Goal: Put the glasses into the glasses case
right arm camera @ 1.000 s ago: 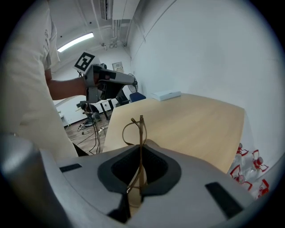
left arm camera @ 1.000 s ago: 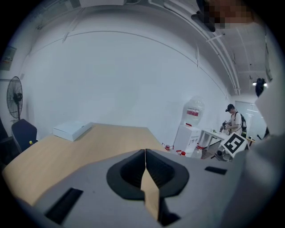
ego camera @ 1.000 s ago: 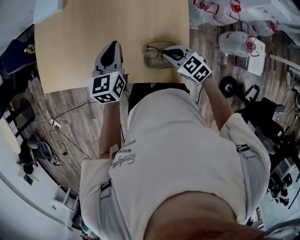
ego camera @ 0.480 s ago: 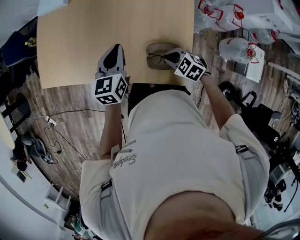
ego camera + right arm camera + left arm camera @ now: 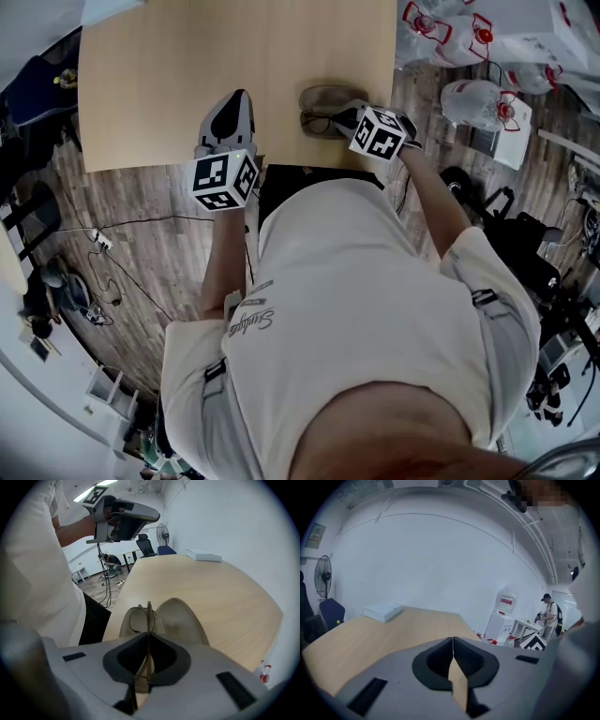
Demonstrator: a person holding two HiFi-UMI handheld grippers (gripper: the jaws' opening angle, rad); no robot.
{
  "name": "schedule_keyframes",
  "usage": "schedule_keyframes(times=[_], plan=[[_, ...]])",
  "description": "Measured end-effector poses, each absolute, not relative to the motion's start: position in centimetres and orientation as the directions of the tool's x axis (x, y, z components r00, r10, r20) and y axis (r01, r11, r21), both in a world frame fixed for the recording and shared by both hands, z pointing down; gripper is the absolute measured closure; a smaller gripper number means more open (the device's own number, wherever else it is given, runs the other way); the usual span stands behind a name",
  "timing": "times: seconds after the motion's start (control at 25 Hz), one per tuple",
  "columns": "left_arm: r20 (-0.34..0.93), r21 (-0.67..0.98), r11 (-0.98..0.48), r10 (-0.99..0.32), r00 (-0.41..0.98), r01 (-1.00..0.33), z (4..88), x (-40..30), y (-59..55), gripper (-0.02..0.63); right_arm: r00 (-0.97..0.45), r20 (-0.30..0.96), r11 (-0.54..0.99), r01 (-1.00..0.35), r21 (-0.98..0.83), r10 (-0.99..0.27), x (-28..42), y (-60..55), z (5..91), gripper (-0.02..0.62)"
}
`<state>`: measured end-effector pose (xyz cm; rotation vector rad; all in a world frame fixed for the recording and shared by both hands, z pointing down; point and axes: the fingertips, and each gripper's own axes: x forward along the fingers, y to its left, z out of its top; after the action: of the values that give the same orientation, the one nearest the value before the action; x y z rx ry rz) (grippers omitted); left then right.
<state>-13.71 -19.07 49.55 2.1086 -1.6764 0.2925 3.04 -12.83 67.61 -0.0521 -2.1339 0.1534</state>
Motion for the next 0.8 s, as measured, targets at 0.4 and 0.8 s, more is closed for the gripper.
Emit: schedule_keyframes(times=[0.4, 0.8], plan=[[0.425, 0.212, -0.17, -0.871, 0.248, -0.962, 49.7, -14.8, -18.8, 0.591, -0.488, 0.864, 0.99, -0.007, -0.142, 0.12, 2.8, -12.6, 68.5, 0.584], [0.427, 0.217, -0.199, -0.861, 0.276, -0.956, 49.5, -14.9, -19.8, 0.591, -0.431, 0.897, 0.995, 0.019, -0.095, 0.094, 3.0, -12.8, 69.4, 0.566]])
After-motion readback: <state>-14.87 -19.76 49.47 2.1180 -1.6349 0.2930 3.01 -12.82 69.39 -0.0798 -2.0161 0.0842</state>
